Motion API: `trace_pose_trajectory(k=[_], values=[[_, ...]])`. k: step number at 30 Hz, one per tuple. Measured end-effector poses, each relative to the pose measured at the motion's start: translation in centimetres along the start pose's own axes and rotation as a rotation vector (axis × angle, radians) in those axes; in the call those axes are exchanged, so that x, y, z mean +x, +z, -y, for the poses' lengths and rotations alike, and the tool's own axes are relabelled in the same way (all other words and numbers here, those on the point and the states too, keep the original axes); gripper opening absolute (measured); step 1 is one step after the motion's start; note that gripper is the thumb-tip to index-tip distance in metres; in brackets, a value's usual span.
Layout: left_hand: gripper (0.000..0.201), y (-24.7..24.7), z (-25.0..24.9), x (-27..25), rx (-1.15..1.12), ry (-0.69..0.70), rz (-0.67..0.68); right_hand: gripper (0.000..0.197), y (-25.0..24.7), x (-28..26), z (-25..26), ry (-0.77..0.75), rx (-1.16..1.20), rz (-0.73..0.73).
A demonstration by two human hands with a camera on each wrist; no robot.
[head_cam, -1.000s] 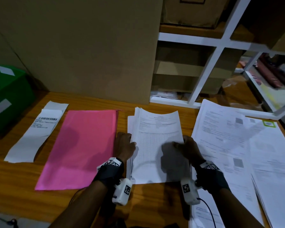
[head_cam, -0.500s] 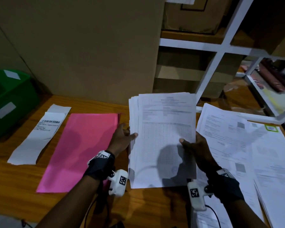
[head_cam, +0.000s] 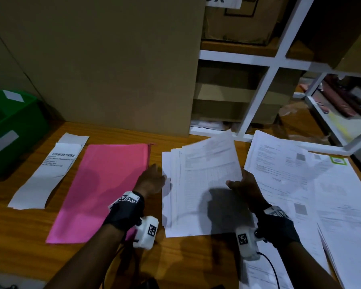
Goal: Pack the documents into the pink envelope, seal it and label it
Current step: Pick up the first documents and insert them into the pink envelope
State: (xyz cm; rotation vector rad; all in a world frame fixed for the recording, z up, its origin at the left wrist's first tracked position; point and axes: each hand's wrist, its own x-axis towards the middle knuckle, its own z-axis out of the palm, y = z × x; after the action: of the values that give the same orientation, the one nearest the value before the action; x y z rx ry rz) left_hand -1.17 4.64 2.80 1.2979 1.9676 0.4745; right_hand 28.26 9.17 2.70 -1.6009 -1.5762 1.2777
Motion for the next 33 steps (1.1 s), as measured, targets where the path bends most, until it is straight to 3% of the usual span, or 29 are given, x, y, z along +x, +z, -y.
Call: trace_pose_trajectory(k=[3, 6, 10, 12, 14, 19, 27, 30, 33], values=[[0.1, 1.8, 1.1, -1.2, 0.031, -0.03, 0.117, 0.041, 1.0, 0.3, -0.7, 0.081, -0.29, -0.103], [0.123, 3.0, 2.2, -1.5, 0.026, 0.008, 0.138, 0.043, 2.1, -0.2, -0.1, 0.061, -0.389, -0.095], [0.127, 2.7, 2.7, -1.3, -0.005, 0.028, 0.098, 0.043, 2.9, 0.2, 0.4, 0.053, -0.331, -0.056], [0.126, 2.4, 2.8, -1.2, -0.049, 0.029, 0.11, 0.032, 3.0, 0.4, 0.8, 0.065, -0.222, -0.039], [0.128, 2.3, 3.0, -1.0, -0.064, 0.027, 0.126, 0.019, 3.2, 0.4, 1.4, 0.018, -0.155, -0.01], [0.127, 2.2, 3.4, -0.9, -0.031, 0.028, 0.122, 0.015, 3.5, 0.3, 2.2, -0.09, 0.019, 0.076], [0.128, 2.4, 4.2, -0.4, -0.034, 0.039, 0.104, 0.032, 3.7, -0.1, 2.8, -0.124, 0.296, 0.188], [0.134, 1.9, 4.2, 0.2, -0.117, 0.065, 0.07, 0.036, 2.7, -0.9, 3.5, -0.122, 0.301, 0.194], [0.126, 0.6, 3.2, 0.6, -0.223, 0.049, 0.012, 0.031, 1.6, -1.7, 4.5, -0.161, 0.296, 0.183]])
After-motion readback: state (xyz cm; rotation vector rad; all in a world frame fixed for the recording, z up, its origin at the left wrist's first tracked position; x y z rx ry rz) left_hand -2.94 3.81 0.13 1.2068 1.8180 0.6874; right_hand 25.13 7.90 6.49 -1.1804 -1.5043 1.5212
